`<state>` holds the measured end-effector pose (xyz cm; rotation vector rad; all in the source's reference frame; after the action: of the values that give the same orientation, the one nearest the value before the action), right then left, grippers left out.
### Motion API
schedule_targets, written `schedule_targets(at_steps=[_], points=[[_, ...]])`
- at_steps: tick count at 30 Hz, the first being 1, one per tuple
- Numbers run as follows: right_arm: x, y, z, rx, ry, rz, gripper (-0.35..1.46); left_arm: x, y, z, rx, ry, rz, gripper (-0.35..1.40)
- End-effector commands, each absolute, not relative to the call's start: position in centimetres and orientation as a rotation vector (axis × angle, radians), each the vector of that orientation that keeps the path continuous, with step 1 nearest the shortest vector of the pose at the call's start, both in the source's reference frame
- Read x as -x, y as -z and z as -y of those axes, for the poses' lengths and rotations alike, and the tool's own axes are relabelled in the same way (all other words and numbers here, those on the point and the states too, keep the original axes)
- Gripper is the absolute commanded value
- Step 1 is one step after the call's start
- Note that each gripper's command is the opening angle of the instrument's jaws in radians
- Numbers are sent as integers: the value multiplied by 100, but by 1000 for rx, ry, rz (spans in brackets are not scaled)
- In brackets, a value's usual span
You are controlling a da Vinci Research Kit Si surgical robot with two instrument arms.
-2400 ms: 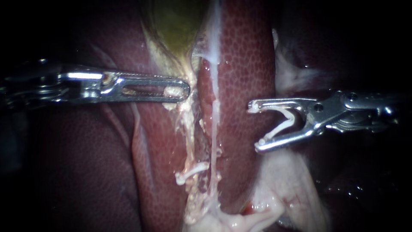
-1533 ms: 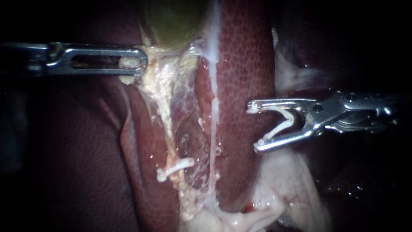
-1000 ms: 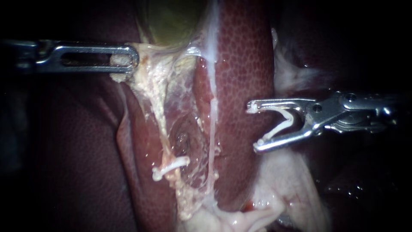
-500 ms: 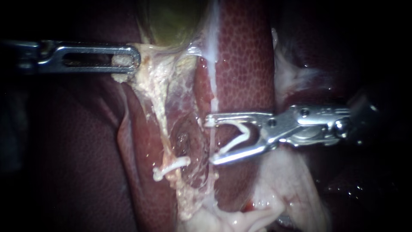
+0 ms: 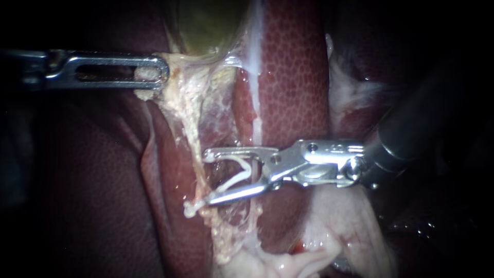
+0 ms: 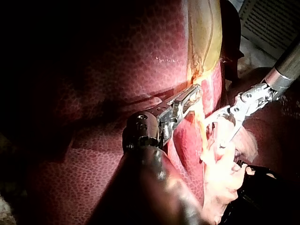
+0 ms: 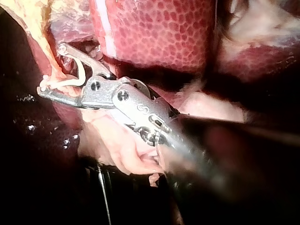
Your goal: Clipping second clip left tube
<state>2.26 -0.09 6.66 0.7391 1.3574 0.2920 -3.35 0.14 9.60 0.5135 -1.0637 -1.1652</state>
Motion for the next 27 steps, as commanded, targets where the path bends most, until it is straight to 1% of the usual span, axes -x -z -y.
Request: schedule_targets(at_steps=[1, 6, 15, 27], points=[[-228, -668, 10, -743, -292, -1357, 60, 336, -961, -14, -513, 1166, 1063, -35], [-235, -671, 18, -771, -292, -1355, 60, 337, -961, -13, -512, 1166, 1063, -35], [-245, -671, 26, -855, -274, -1354, 60, 338, -961, -13, -511, 1167, 1063, -35], [-265, -680, 31, -910, -255, -1351, 60, 342, -962, -13, -511, 1167, 1064, -35]])
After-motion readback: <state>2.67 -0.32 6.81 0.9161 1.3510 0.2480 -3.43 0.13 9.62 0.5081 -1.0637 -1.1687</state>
